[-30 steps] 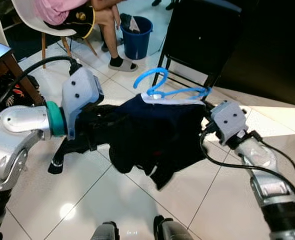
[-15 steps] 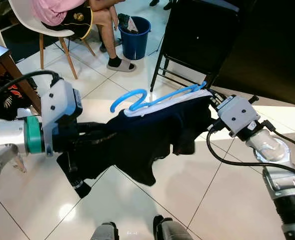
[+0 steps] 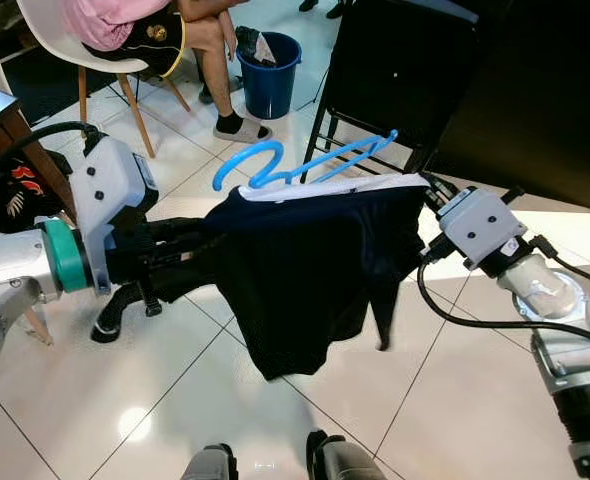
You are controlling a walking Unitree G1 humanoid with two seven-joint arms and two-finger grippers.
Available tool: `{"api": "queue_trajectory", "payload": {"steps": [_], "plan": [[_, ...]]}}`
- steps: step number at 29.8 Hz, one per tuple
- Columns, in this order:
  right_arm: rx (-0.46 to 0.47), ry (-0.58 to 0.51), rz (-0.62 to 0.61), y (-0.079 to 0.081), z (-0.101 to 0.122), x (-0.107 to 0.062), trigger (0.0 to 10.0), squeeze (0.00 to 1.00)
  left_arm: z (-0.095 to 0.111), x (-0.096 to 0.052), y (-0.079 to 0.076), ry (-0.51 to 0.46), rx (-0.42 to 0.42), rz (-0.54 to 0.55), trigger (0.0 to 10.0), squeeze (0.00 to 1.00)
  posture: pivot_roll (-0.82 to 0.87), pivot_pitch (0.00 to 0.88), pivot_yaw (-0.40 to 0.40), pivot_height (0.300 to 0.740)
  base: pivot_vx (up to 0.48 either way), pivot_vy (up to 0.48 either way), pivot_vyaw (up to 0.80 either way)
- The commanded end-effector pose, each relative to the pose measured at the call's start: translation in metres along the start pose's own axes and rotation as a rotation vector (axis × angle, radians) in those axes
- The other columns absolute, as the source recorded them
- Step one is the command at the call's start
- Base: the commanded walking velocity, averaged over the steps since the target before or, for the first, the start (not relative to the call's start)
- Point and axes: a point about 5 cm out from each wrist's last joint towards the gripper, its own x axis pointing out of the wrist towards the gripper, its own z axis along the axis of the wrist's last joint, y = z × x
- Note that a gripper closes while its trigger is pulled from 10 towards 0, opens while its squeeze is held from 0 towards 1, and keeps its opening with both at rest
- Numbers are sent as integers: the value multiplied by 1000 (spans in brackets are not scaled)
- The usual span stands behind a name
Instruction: Hang hanger
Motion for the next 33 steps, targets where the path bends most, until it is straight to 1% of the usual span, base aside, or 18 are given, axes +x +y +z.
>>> {"api": "queue_trajectory", "payload": {"steps": [1,3,5,7,8,10,11,12,13,14,16,18,20,23,25,27,30,33], "plan": [[-3,143,-149,-29,-25,-20,10000,0,4,-19,7,4,-5,44,10000,0,52,130,28,740,0,0,0],[-3,143,-149,-29,-25,-20,10000,0,4,-19,7,4,-5,44,10000,0,52,130,28,740,0,0,0],[2,140,-145,-28,-25,-19,10000,0,7,-19,6,-27,-8,47,10000,0,53,131,27,740,0,0,0],[16,130,-128,-21,-24,-16,10000,0,12,-14,4,-93,-10,58,10000,0,56,133,23,740,0,0,0],[16,130,-128,-21,-24,-16,10000,0,12,-14,4,-93,-10,58,10000,0,56,133,23,740,0,0,0],[25,120,-112,-16,-23,-14,10000,0,12,-10,-4,-107,-31,-8,10000,0,55,134,21,740,0,0,0],[25,120,-112,-16,-23,-14,10000,0,12,-10,-4,-107,-31,-8,10000,0,55,134,21,740,0,0,0],[21,114,-110,-16,-22,-13,10000,0,9,-9,-10,-80,-54,-73,10000,0,53,135,23,740,0,0,0],[21,114,-110,-16,-22,-13,10000,0,9,-9,-10,-80,-54,-73,10000,0,53,135,23,740,0,0,0],[19,108,-113,-17,-20,-12,10000,0,6,-10,-15,-55,-77,-122,10000,0,51,135,25,740,0,0,0],[13,102,-121,-19,-19,-11,10000,0,2,-11,-19,-29,-104,-157,10000,0,50,136,27,740,0,0,0],[13,102,-121,-19,-19,-11,10000,0,2,-11,-19,-29,-104,-157,10000,0,50,136,27,740,0,0,0],[0,88,-144,-25,-17,-10,10000,0,-9,-13,-24,37,-186,-190,10000,0,50,143,37,740,0,0,0],[0,88,-144,-25,-17,-10,10000,0,-9,-13,-24,37,-186,-190,10000,0,50,143,37,740,0,0,0],[-20,71,-172,-31,-13,-8,10000,0,-22,-17,-30,103,-245,-209,10000,0,49,151,46,740,0,0,0],[-28,64,-182,-34,-11,-8,10000,0,-26,-19,-31,126,-258,-213,10000,0,49,151,46,740,0,0,0],[-61,63,-214,-46,-11,-8,10000,0,-33,-29,-40,177,-302,-267,10000,0,53,157,41,740,0,0,0],[-68,64,-220,-49,-11,-7,10000,0,-33,-31,-41,189,-309,-283,10000,0,53,157,41,740,0,0,0]]}}
